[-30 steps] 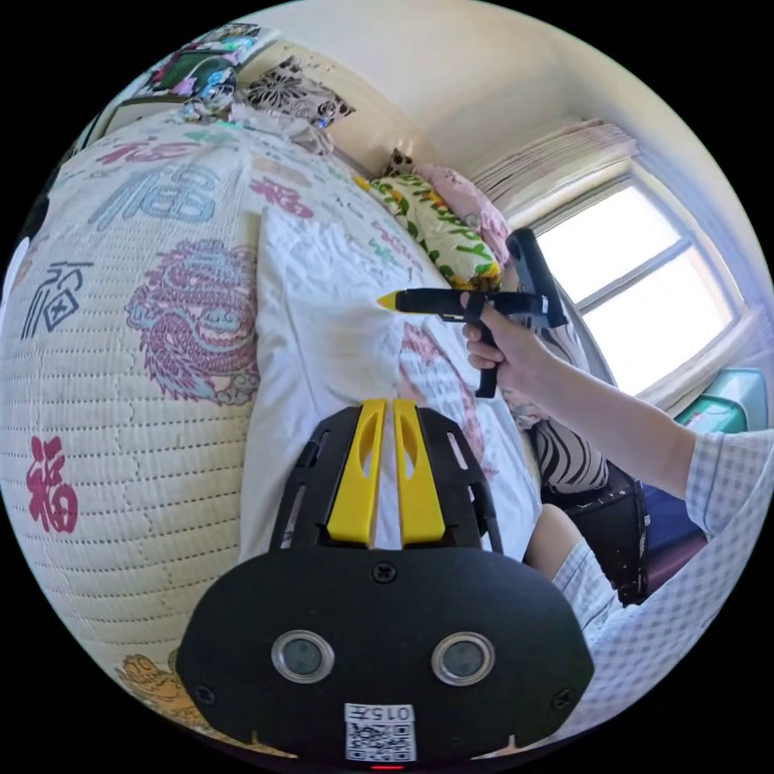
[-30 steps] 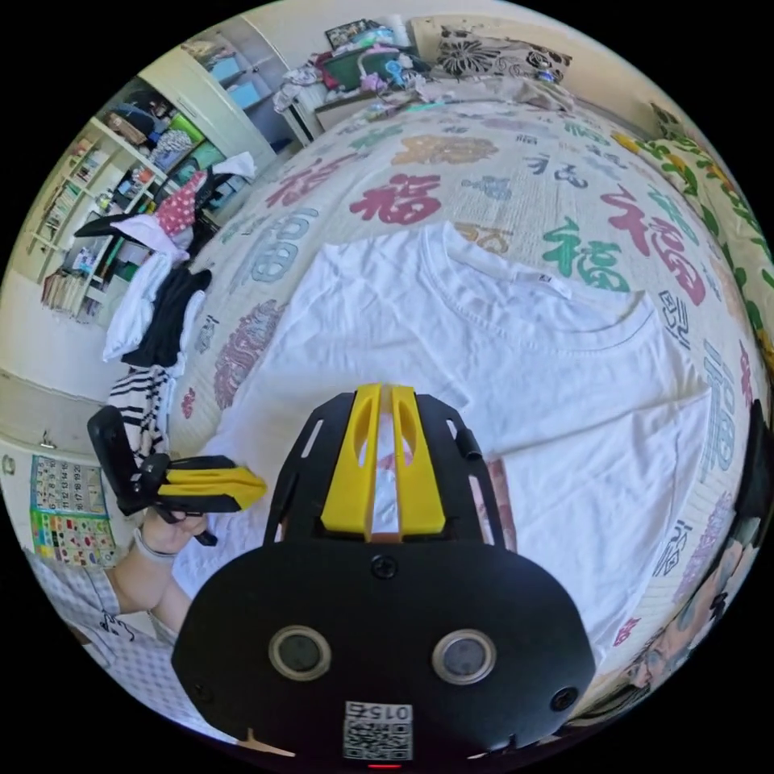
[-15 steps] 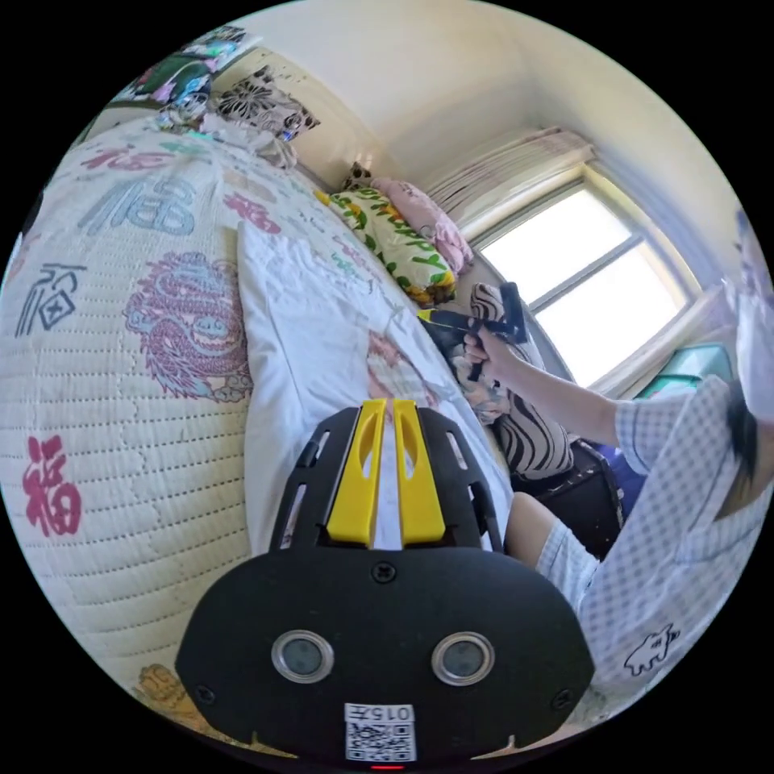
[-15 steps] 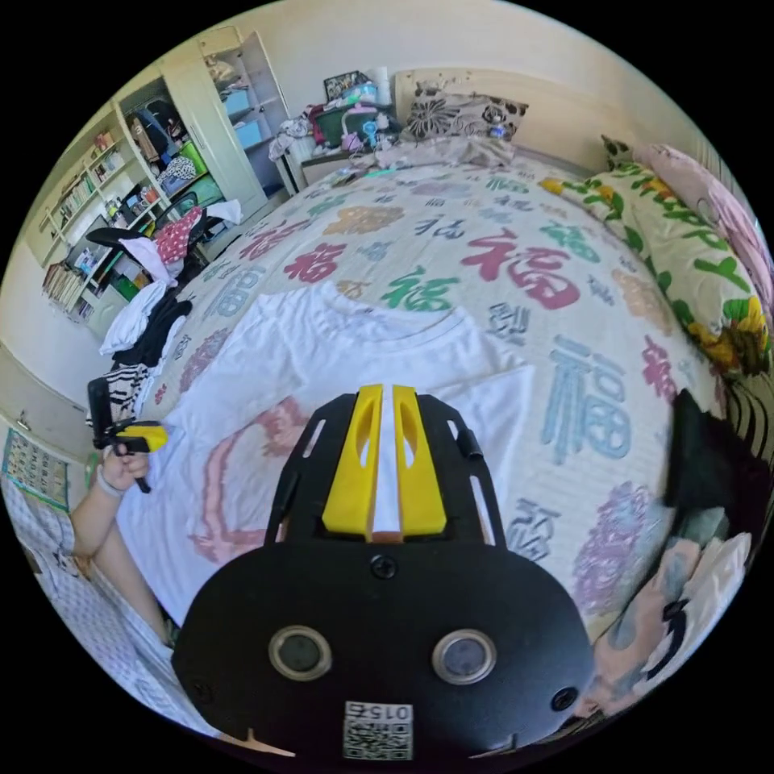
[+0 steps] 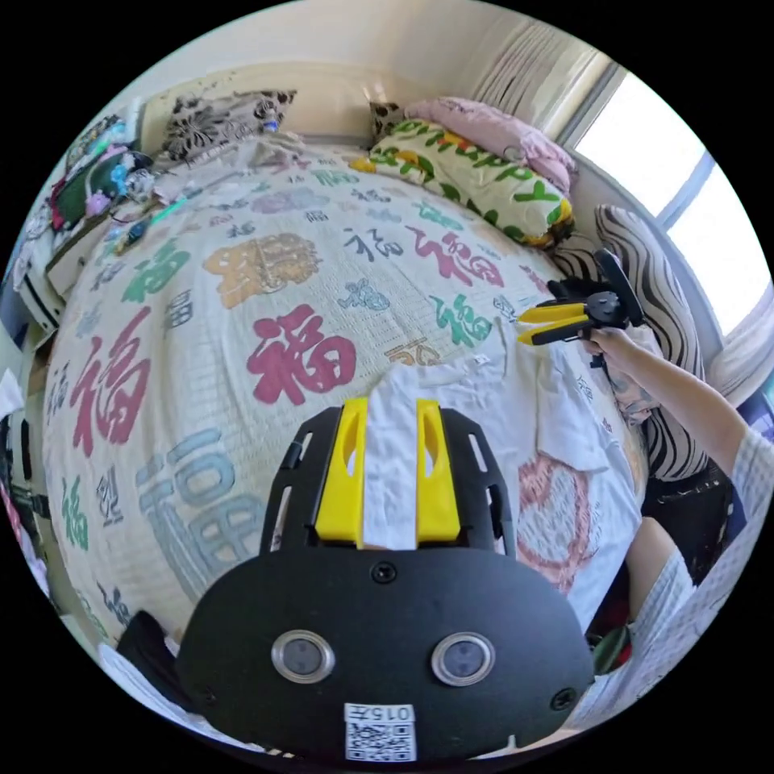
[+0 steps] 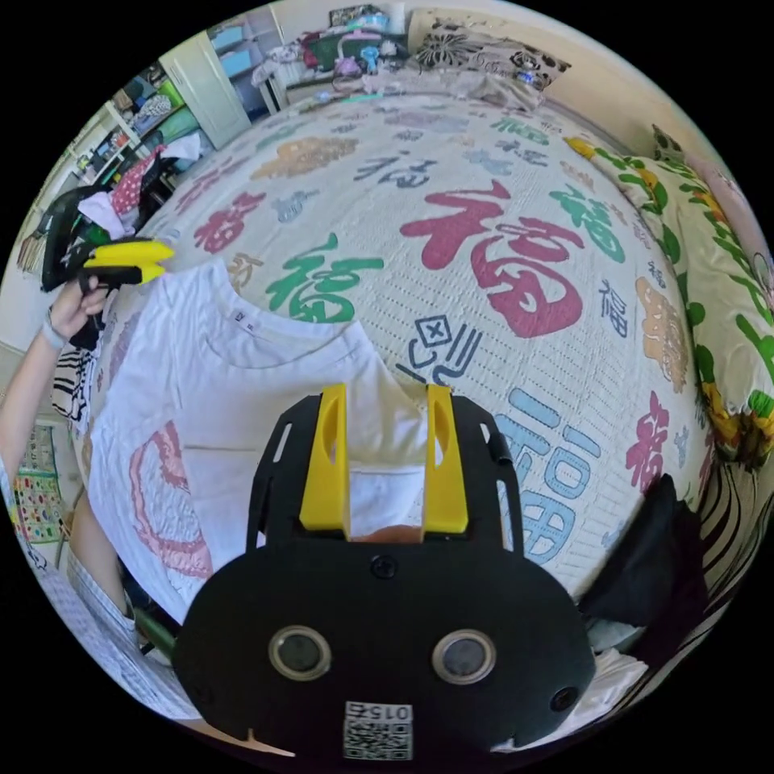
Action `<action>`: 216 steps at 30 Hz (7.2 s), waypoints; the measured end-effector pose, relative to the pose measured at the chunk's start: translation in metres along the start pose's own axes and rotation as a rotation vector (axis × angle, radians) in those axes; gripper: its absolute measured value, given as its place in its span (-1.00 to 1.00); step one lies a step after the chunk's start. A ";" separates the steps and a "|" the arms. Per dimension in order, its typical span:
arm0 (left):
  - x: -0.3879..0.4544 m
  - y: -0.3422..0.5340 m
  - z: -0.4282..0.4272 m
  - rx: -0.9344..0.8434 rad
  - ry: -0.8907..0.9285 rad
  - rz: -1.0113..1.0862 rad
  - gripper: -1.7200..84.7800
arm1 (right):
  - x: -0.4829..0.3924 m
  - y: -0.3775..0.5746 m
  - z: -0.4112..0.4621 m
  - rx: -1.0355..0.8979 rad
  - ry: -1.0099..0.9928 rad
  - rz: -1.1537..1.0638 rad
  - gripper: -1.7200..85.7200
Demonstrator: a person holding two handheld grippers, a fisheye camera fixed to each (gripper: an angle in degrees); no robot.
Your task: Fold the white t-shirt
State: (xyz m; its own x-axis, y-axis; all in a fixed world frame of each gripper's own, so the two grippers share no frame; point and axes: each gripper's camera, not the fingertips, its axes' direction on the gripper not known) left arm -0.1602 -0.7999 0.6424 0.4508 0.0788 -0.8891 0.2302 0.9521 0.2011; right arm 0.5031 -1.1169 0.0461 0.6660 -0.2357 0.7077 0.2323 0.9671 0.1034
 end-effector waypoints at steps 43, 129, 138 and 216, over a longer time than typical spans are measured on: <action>0.195 0.205 -0.109 -0.025 0.050 0.101 -0.96 | -0.039 0.332 -0.135 0.005 -0.301 -0.161 -0.98; 0.366 0.428 -0.247 -0.210 -0.321 -0.406 -0.98 | -0.286 0.432 0.123 -0.209 -0.029 0.271 -0.98; 0.336 0.450 -0.283 -0.209 -0.071 -0.560 -0.97 | -0.308 0.391 0.144 -0.279 -0.179 0.238 -0.98; 0.708 0.370 -0.081 -0.005 0.151 0.005 -0.97 | 0.003 0.198 0.041 -0.026 -0.611 -0.538 -0.98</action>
State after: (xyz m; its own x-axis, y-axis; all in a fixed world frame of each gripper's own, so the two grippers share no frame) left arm 0.1740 -0.3678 0.0544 0.3173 0.1270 -0.9398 0.2241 0.9529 0.2044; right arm 0.5220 -0.9228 0.0977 -0.0443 -0.5666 0.8228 0.4315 0.7320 0.5272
